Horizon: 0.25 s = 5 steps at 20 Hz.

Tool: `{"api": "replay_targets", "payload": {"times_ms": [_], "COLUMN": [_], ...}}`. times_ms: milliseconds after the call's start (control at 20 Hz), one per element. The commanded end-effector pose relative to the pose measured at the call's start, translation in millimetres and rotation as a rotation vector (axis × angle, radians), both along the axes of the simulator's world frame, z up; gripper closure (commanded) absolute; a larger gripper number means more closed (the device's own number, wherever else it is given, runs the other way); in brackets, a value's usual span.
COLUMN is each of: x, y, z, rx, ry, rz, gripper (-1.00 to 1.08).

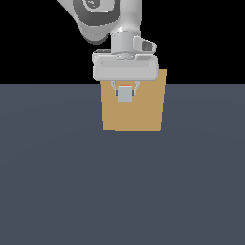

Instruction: Insert the peg into the horizontal hole in a box.

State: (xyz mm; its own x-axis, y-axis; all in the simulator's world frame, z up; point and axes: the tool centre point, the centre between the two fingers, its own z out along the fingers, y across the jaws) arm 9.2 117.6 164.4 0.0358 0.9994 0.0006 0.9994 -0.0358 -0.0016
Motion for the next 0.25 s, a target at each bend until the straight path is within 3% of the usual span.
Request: {"api": "replay_targets", "payload": {"times_ms": [0,200], "x": [2.2,2.9], "y": [11.8,18.7], "z": [2.4,2.7], "rx": [0.001,0.001], "ry": [-0.005,-0.005], "rz": [-0.003,-0.003], "gripper": [1.08,1.08]}}
